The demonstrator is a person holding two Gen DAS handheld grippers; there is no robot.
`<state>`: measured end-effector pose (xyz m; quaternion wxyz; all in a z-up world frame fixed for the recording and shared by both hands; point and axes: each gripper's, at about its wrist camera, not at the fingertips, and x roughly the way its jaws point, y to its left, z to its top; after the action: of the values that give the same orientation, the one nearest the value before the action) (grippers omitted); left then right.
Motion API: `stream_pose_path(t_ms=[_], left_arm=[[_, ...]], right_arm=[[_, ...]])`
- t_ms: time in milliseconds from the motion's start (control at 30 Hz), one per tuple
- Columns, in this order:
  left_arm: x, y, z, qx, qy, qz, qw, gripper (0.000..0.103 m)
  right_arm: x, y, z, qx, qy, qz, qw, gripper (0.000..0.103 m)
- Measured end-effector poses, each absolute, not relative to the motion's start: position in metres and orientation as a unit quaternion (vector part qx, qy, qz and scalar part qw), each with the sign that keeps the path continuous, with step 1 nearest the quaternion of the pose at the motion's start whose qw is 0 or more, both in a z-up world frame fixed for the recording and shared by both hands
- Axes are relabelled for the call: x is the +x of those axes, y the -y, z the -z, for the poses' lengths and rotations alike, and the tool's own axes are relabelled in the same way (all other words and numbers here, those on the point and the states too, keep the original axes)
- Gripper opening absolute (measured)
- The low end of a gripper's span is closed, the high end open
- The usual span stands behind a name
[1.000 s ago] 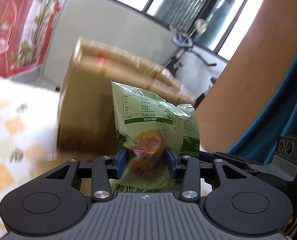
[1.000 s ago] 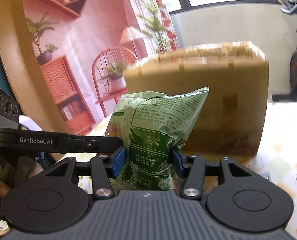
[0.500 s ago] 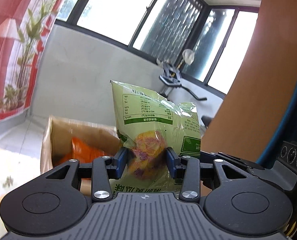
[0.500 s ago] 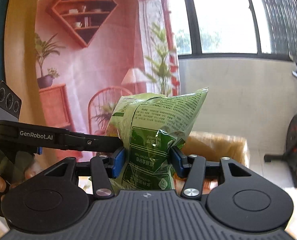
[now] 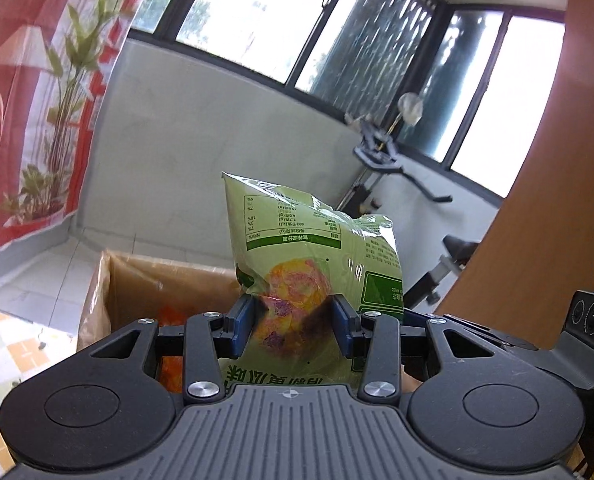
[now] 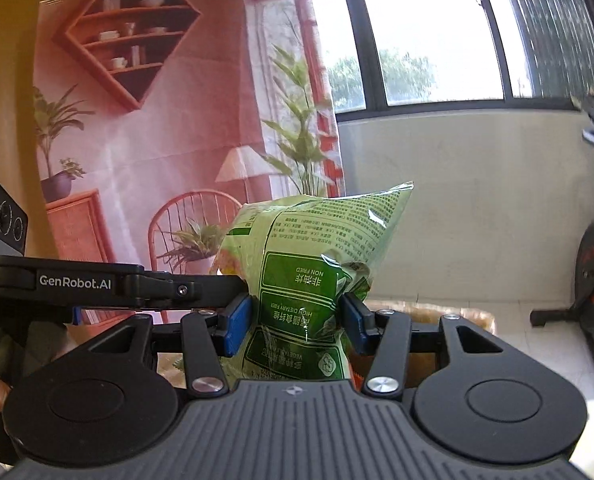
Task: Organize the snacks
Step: 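Lift both green bags and carry them over the cardboard box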
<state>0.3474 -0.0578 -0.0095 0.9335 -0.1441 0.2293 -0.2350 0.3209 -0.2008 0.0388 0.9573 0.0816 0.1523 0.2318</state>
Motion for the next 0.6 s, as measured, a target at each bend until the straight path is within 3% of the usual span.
stream_pose_path(t_ms=[433, 600], left_arm=[[0.38, 0.05, 0.038, -0.117, -0.318, 0.207, 0.918, 0.043], [0.373, 0.044, 0.03, -0.094, -0.312, 0.187, 0.927, 0.049]], right_arm=[[0.36, 0.21, 0.01, 0.146, -0.256, -0.225, 0.929, 0.052], [0.373, 0.216, 0.025, 0.169, -0.327, -0.186, 0.911, 0.052]])
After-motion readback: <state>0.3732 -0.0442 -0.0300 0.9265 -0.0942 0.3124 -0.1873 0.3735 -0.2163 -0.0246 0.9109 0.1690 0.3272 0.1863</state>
